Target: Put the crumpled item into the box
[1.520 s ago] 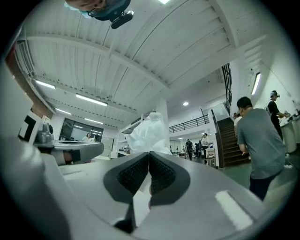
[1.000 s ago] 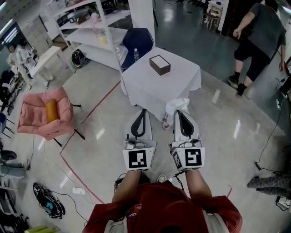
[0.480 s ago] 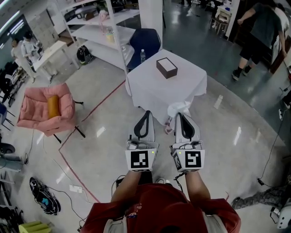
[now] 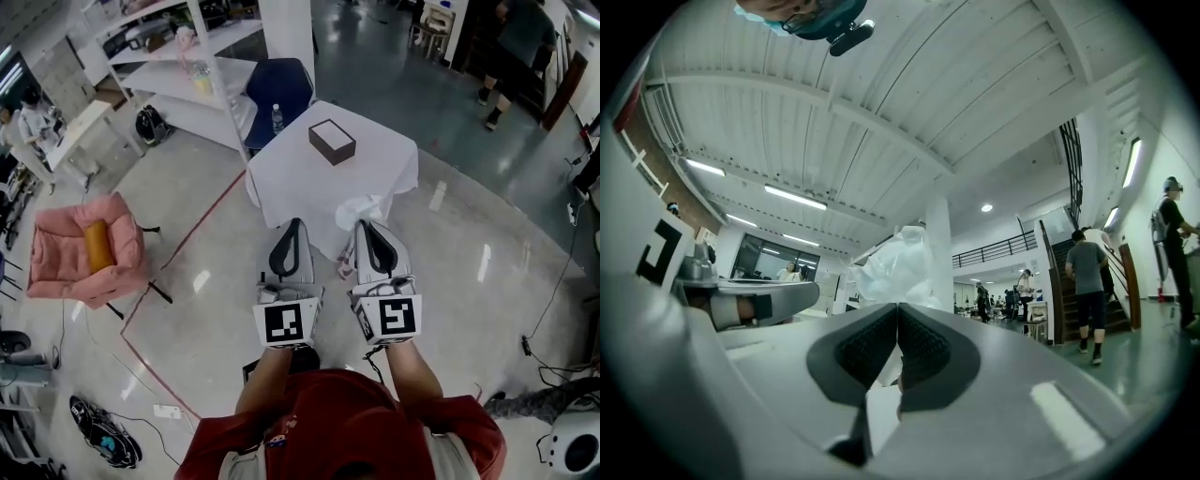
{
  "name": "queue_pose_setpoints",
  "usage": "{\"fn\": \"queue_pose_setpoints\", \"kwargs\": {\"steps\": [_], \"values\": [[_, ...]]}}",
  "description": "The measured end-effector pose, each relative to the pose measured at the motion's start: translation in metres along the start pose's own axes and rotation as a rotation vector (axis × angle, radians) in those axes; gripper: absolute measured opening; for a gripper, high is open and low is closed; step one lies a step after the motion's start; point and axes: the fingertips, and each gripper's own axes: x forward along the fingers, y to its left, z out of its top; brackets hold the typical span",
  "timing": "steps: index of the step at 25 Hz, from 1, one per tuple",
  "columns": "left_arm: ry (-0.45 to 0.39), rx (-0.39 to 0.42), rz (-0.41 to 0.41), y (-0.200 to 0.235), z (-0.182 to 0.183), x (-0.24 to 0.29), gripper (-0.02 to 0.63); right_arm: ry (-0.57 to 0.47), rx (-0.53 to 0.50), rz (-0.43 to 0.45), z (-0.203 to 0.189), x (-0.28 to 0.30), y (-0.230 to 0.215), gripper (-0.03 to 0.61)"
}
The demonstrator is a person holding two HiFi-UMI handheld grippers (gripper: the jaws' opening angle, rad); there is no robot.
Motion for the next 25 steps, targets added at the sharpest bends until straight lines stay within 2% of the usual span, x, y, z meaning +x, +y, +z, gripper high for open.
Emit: {"fn": "queue_pose_setpoints", "kwargs": {"steps": [2, 5, 7, 17, 23, 25], "values": [[0.007, 0.0, -0.011, 0.009, -0.003, 0.011, 0.003, -0.002, 0.003, -0.015, -0.002, 0.014, -0.001, 0.006], [-0.027, -0.032, -0.01, 0.026, 0.001, 0.028, 0.003, -0.014, 0.025, -0.033, -0.004, 0.032, 0.001, 0.006], [-0.011, -0.019, -0.019, 0.04, -0.007, 0.034, 0.003, -0.018, 0.032, -0.043, -0.007, 0.044, 0.004, 0.006], [-0.024, -0.039, -0.042, 0.104, -0.021, 0.07, 0.003, 0.003, 0.009, -0.082, -0.027, 0.116, 0.029, 0.006], [0.015, -0.028, -0.048, 0.135, -0.041, 0.079, 0.003, 0.007, -0.003, -0.104, -0.037, 0.139, 0.036, 0.006], [-0.016, -0.055, -0.042, 0.141, -0.035, 0.086, 0.003, 0.01, -0.009, -0.11, -0.039, 0.146, 0.035, 0.006]]}}
